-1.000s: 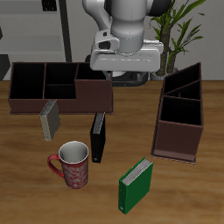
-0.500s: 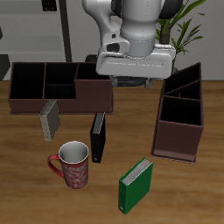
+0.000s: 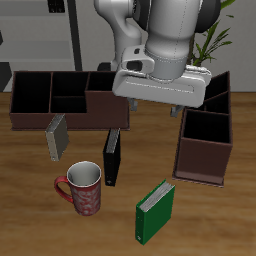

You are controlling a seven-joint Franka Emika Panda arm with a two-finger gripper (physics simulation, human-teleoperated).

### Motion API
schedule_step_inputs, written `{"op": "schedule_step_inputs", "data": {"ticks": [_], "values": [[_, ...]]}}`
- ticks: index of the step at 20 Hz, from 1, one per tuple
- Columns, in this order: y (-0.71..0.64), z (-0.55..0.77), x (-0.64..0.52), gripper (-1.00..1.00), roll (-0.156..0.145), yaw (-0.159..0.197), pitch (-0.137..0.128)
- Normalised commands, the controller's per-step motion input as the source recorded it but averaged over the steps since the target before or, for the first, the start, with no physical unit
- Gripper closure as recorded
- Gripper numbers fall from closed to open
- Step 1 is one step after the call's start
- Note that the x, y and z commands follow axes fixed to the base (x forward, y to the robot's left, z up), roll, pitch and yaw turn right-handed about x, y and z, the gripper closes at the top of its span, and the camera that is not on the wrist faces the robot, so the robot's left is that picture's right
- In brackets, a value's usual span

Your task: Place the green book into the back desk caddy's back compartment

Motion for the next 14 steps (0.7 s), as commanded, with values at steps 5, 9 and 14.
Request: {"op": "schedule_step_inputs", "data": {"ticks": [5, 9, 14], "values": [[0.2, -0.09, 0.38, -1.0, 0.023, -0.011, -0.013], [0.14, -0.18, 0.3, -1.0, 0.032, -0.052, 0.035], [0.08, -0.14, 0.37, -1.0, -0.003, -0.031, 0.004]]}}
